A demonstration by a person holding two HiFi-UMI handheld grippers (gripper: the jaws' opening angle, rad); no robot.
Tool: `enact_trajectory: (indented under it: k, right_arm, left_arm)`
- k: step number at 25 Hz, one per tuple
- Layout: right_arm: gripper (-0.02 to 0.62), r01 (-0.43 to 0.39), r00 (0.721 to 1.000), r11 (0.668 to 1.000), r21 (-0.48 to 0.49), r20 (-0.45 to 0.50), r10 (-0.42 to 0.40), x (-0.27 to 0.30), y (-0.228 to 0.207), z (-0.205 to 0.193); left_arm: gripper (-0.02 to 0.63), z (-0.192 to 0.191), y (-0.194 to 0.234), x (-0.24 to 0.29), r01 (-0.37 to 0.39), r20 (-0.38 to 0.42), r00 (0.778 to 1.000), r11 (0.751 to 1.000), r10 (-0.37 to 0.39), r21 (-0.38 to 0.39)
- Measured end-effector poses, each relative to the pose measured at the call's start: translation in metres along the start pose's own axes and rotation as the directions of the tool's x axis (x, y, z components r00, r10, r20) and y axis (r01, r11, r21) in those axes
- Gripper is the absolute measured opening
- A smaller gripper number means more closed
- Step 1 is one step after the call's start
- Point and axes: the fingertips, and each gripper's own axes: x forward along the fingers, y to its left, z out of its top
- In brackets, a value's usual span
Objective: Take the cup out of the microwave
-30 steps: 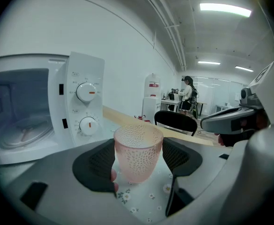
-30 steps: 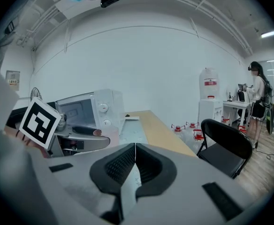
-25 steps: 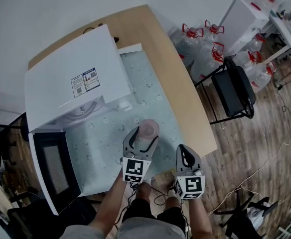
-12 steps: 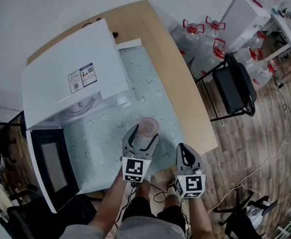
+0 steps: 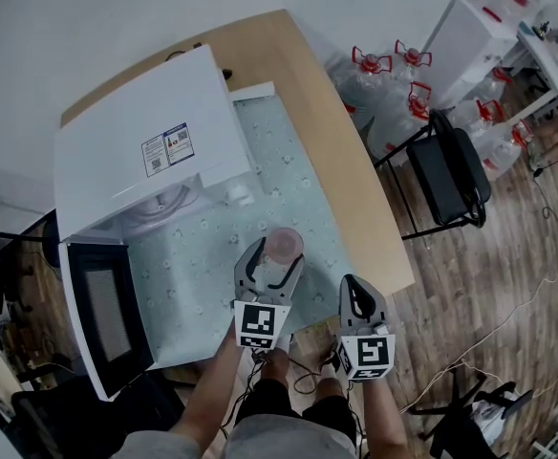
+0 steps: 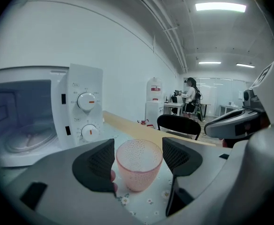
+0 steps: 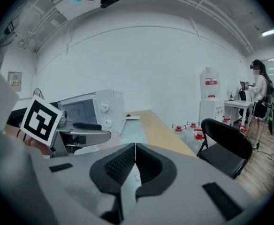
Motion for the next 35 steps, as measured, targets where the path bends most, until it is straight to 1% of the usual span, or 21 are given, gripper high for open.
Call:
enact_trajectory:
  k: [9,12,15,21,25,29,35]
  right_arm:
    - [0.02,-0.011,0.997,0.999,-0.033,0.072,0.013,-0.02,0.0,0.034]
    - [0.018,-0.016,0.994,0.999,-0.042,0.104,0.02,-0.03,0.001,0.048]
    - [0.02,-0.025,0.99,0.998,-0.056,0.136,0.032,-0.041,0.003,0.063]
    - [0.019,-0.059,0.979,0.994,-0.09,0.192,0.075,-0.062,0.013,0.089]
    - [0.02,-0.095,0.967,0.989,-0.116,0.227,0.119,-0.075,0.027,0.105]
    - [0.02,-0.134,0.953,0.981,-0.141,0.255,0.166,-0.087,0.042,0.119]
    - [0.02,-0.195,0.93,0.964,-0.18,0.278,0.24,-0.107,0.066,0.13]
  left_arm:
    - [0.331,0.038,-0.003,-0.026,-0.037,0.047,0.998,0.999,0.036,0.013]
    - [0.313,0.051,-0.005,-0.041,-0.064,0.059,0.996,0.998,0.063,0.016]
    - [0.277,0.063,-0.004,-0.058,-0.105,0.074,0.992,0.994,0.104,0.001]
    - [0.228,0.083,-0.006,-0.098,-0.171,0.096,0.981,0.985,0.17,-0.006]
    - [0.201,0.089,-0.007,-0.127,-0.223,0.108,0.969,0.975,0.224,-0.016]
    - [0.161,0.097,-0.007,-0.157,-0.285,0.131,0.949,0.958,0.286,-0.03]
    - [0.135,0.098,-0.008,-0.199,-0.359,0.134,0.922,0.931,0.364,-0.059]
